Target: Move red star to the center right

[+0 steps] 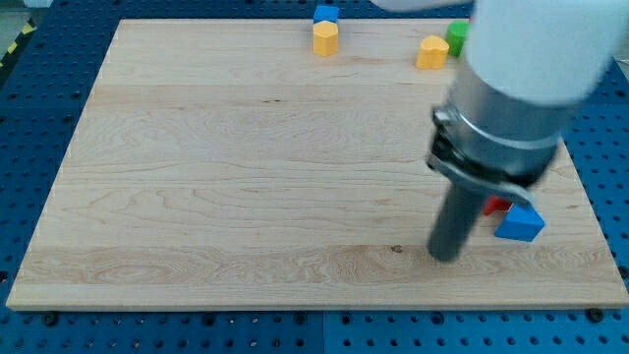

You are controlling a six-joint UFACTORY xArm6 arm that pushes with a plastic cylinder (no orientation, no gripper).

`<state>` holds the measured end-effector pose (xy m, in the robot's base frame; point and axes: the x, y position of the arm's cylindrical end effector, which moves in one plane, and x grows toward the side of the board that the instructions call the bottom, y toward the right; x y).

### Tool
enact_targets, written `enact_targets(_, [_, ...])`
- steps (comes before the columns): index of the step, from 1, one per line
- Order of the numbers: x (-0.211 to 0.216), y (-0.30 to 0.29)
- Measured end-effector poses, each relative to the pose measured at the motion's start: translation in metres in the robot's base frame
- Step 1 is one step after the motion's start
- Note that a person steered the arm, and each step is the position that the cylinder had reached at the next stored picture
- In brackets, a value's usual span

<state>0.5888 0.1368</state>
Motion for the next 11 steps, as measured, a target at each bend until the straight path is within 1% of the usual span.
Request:
enact_targets(1, [0.001, 0.099])
enact_targets(2, [-0.007, 0.096])
enact_targets(3, [-0.013, 0.045])
enact_targets(4, [-0.026, 0.026])
enact_targets(6, [-0.060, 0.027])
enact_targets(8, [-0.064, 0.060])
enact_targets(9, [-0.067, 0.065])
enact_targets(10, [-0.082, 0.065])
enact_targets(11, [-0.094, 0.079])
